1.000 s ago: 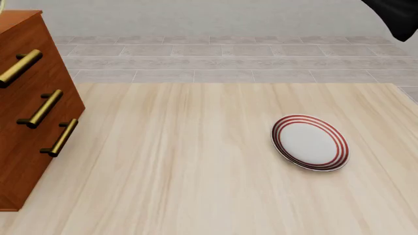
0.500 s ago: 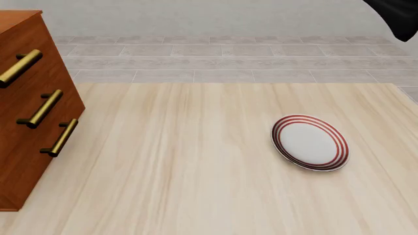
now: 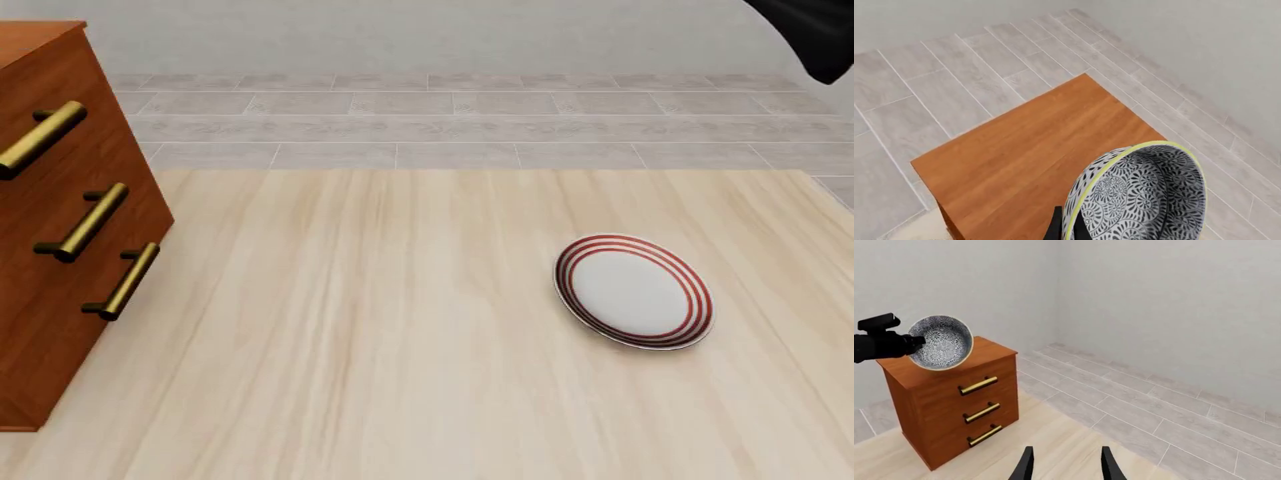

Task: Put the bowl on top of the cabinet.

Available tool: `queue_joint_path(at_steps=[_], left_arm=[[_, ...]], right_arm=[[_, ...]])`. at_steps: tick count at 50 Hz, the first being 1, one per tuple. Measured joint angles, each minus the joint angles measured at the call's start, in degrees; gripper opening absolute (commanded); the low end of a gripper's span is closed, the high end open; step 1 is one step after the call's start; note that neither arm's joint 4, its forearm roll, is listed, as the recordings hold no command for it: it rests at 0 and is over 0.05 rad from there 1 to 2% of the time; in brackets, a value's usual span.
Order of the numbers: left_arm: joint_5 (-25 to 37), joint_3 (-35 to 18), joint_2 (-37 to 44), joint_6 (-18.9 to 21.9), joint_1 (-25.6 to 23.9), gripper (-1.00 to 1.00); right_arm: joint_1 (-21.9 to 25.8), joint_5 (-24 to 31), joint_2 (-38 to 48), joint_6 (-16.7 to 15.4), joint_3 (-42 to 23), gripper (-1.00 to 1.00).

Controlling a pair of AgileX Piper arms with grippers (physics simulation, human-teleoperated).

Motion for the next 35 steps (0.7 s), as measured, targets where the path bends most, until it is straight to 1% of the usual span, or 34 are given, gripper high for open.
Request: queue_joint_path(at_steps=[19, 35], left_arm=[[-2.43, 2.5, 1.3, -3.82, -1.13, -1.0], [-2.94, 3.28, 1.51, -4.93, -0.22, -1.0]], right_arm=[[-0.19, -0.26, 0.16, -0.03, 0.1, 1.0], [-0.32, 0.57, -0.43, -0.02, -0.19, 1.0]])
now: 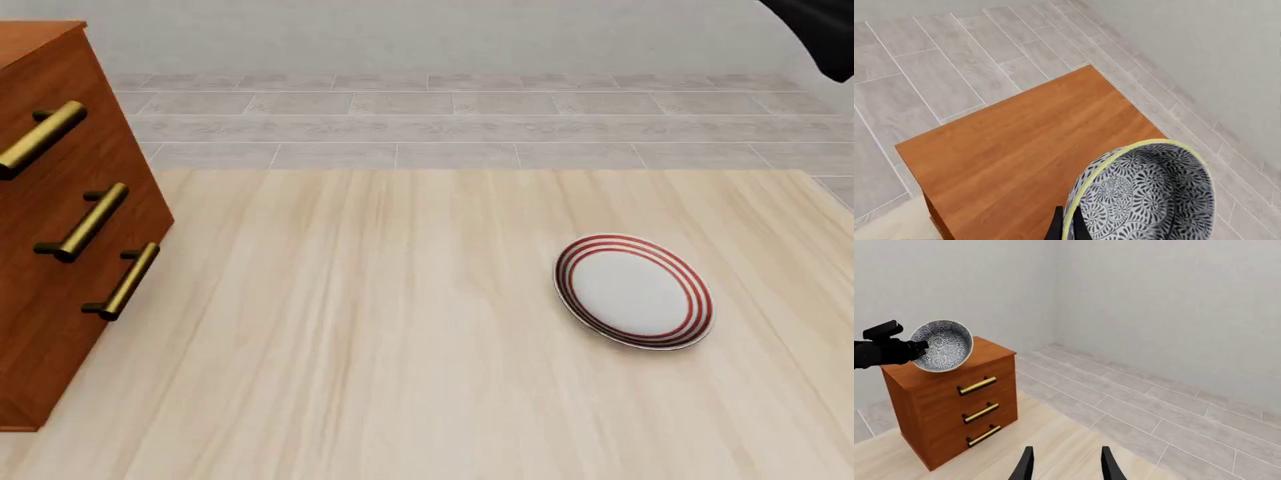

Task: Put the bowl on top of the cabinet.

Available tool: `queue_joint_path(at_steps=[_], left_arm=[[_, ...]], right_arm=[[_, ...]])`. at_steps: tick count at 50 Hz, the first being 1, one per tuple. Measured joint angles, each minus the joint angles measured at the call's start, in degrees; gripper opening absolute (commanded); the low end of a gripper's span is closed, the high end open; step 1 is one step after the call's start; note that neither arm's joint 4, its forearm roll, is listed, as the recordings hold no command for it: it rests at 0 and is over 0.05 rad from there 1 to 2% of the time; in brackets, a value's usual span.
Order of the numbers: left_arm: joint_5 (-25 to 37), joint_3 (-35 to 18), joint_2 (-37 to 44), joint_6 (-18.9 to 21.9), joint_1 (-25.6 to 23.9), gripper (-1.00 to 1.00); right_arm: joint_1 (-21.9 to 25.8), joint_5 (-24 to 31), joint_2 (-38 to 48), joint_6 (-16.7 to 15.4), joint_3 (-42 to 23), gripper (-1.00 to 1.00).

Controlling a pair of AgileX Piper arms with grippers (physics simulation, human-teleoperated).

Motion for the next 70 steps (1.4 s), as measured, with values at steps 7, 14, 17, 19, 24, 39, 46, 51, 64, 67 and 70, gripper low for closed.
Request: queue_joint_path(at_steps=[7, 14, 17, 19, 24, 39, 46, 51, 64, 67, 70], left_arm=[[-0.17, 0.2, -0.05, -0.17, 0.24, -1.0], [-0.29, 0.28, 0.08, -0.24, 0.16, 1.0], [-0.24, 0.14, 0.16, -0.2, 0.08, 1.0], [-0.21, 0.02, 0.21, -0.18, 0.03, 1.0], [-0.15, -0.33, 0.37, -0.19, -0.14, 1.0], [0.48, -2.02, 0.82, -0.04, -0.62, 1.0], [1.16, -3.53, 0.95, 0.17, -0.53, 1.0], [1.82, -4.87, 1.02, 0.3, -0.44, 1.0], [3.85, -8.58, 0.9, 0.56, -0.63, 1.0], [4.47, -9.67, 0.79, 0.73, -0.67, 1.0], [5.16, -10.84, 0.58, 0.88, -0.74, 1.0]], right_arm=[[-0.02, 0.09, -0.1, -0.03, -0.02, 1.0], [-0.02, -0.03, -0.03, -0.09, -0.01, 1.0], [0.0, -0.12, 0.03, -0.12, -0.01, 1.0], [-0.01, -0.17, 0.07, -0.14, -0.01, 1.0], [-0.03, -0.34, 0.19, -0.16, -0.01, 1.0], [-0.04, -0.48, 0.25, -0.23, 0.01, 1.0], [-0.05, -0.57, 0.3, -0.25, 0.02, 1.0], [-0.08, -0.55, 0.28, -0.26, 0.02, 1.0], [-0.21, -0.23, -0.09, -0.24, -0.06, 1.0], [-0.22, -0.17, -0.16, -0.23, -0.07, 1.0], [-0.23, -0.12, -0.21, -0.23, -0.09, 1.0]])
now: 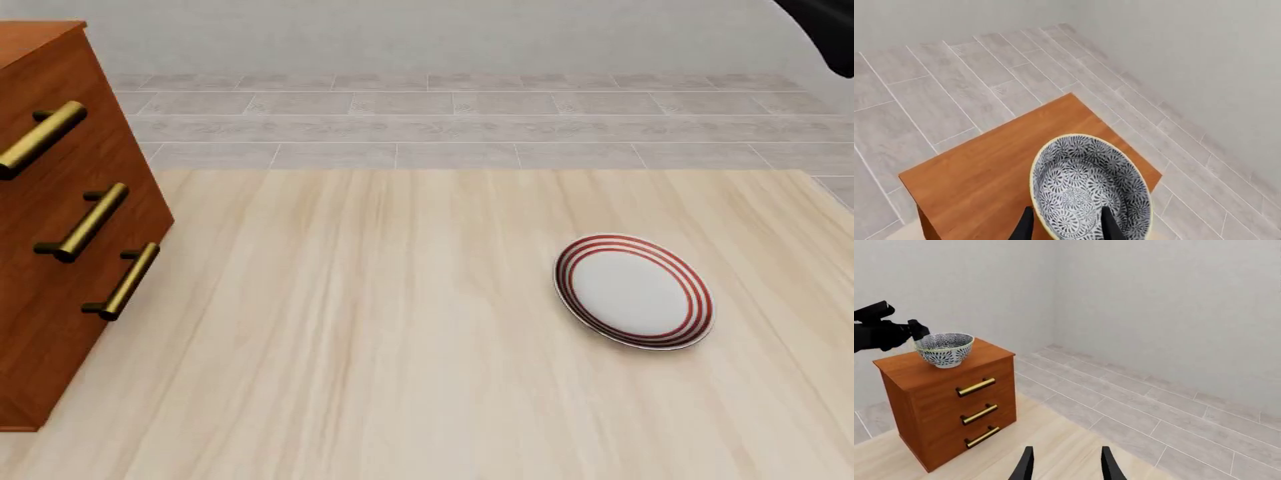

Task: Put the bowl on top of the cabinet.

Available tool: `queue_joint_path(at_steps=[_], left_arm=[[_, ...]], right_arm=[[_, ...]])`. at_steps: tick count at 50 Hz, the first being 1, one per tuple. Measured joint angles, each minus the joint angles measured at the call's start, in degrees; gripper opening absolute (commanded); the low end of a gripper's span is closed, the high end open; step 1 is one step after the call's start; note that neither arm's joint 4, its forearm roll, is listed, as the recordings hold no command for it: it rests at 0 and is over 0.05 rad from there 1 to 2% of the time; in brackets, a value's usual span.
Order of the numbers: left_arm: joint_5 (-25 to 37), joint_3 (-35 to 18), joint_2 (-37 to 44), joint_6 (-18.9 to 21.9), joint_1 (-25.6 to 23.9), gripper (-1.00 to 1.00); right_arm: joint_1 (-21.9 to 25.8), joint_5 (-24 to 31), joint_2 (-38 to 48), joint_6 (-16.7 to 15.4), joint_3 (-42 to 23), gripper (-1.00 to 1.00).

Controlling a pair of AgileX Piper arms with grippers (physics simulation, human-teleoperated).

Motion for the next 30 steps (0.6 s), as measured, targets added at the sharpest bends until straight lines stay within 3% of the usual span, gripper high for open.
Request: queue_joint_path(at_steps=[30], left_arm=[[5.66, -10.99, -1.5, 3.28, -7.04, 1.0]], right_arm=[[-0.47, 0.29, -0.43, 0.13, -0.37, 1.0]])
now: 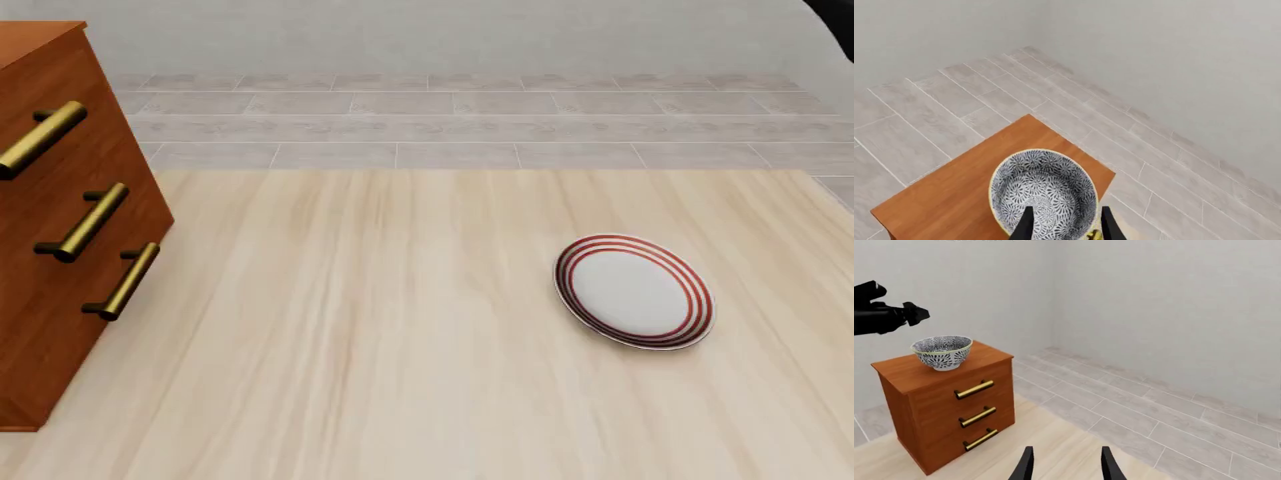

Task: Put the bowl on top of the cabinet.

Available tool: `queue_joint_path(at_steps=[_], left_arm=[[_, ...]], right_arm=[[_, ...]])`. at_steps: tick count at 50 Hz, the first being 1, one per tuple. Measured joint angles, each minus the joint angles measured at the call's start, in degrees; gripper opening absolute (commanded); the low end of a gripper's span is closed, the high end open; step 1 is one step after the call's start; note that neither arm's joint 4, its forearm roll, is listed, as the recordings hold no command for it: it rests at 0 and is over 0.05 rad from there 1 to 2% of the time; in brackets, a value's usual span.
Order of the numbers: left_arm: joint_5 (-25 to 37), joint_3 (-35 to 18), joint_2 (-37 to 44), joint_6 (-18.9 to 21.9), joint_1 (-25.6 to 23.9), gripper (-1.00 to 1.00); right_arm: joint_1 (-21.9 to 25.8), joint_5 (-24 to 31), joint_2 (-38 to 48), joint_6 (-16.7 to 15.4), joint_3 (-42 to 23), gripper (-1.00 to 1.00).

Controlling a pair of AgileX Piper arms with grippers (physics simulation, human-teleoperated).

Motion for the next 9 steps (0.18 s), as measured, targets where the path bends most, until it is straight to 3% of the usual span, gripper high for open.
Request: queue_joint_path(at_steps=[9], left_arm=[[0.44, -1.86, 0.25, 2.46, -2.91, 1.0]], right_arm=[[-0.41, 0.3, -0.33, 0.18, -0.24, 1.0]])
